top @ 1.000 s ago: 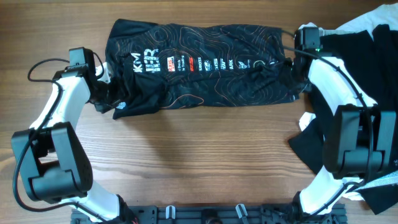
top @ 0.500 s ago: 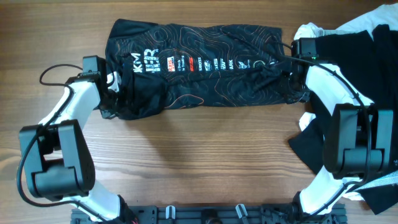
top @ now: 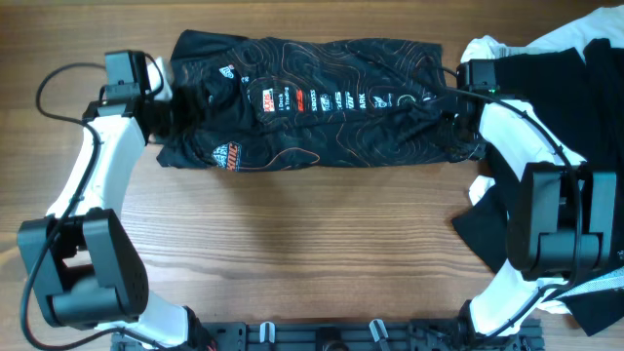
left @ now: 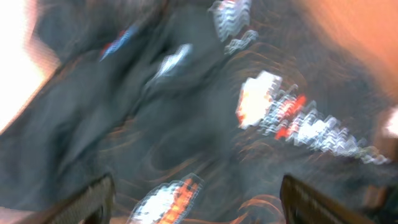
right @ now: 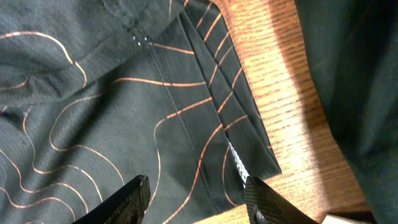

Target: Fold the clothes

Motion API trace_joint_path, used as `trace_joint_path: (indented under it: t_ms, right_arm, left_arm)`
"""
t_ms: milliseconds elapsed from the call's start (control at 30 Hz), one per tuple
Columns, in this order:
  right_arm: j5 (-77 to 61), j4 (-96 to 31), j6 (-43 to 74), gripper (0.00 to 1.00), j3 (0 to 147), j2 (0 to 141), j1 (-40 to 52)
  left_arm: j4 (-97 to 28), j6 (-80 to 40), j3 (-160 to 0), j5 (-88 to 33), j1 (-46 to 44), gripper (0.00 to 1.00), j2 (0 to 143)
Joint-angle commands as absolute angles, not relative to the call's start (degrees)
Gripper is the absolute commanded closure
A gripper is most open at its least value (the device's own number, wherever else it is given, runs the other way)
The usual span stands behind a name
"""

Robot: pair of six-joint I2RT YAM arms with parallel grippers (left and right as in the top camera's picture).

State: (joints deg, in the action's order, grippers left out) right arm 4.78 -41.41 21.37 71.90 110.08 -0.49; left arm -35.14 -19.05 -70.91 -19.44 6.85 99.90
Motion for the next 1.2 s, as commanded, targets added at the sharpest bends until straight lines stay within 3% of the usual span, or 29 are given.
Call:
trace_joint_path:
  t_ms: [0, 300, 400, 467, 500, 533, 567, 767, 867, 1067, 1167]
  right_arm:
    - [5.5, -41.5, 21.0, 0.45, 71.7, 111.2, -0.8]
    - [5.6, -41.6, 19.5, 0.45, 71.7, 111.2, -0.8]
    - [5.5, -41.6, 19.5, 0.45, 71.7, 111.2, -0.8]
    - [5.1, -41.7, 19.5, 0.45, 71.7, 111.2, -0.8]
    - [5.1, -41.8, 19.5, 0.45, 71.7, 111.2, -0.8]
    - [5.1, -42.0, 19.5, 0.45, 71.7, 111.2, -0.8]
    - [5.2, -42.2, 19.5, 0.45, 71.7, 111.2, -0.8]
    - [6.1, -42.1, 19.5, 0.46, 71.7, 111.2, -0.8]
    - [5.8, -42.9, 19.7, 0.59, 71.7, 111.2, -0.8]
    - [-6.2, -44.1, 15.2, 0.44, 71.7, 111.2, -0.8]
    - [-8.8, -45.9, 13.0, 0.41, 71.4, 111.2, -0.8]
  left_arm:
    - [-39.2, -18.0, -66.7, -1.0, 7.4, 0.14, 100.2]
    - [-20.7, -18.0, -54.2, -1.0, 7.6, 0.14, 100.7]
    - [-18.7, -18.0, -53.8, -1.7, 7.6, 0.26, 102.4]
    - [-17.5, -18.0, -53.8, -1.9, 7.6, 0.44, 104.2]
    - [-17.5, -18.0, -53.8, -1.9, 7.6, 0.62, 104.7]
    - [-18.1, -18.0, -53.8, -1.8, 7.7, 0.86, 105.0]
    - [-18.9, -18.0, -53.8, -1.8, 7.9, 0.96, 105.0]
    - [-27.4, -18.0, -53.8, 0.8, 13.6, 0.96, 104.7]
    - [-31.5, -18.0, -53.8, 1.1, 18.3, 0.96, 104.7]
    - [-33.3, -18.0, -53.8, -4.1, 19.6, 0.76, 104.7]
    - [-33.3, -18.0, -53.8, -4.0, 19.4, 0.71, 104.7]
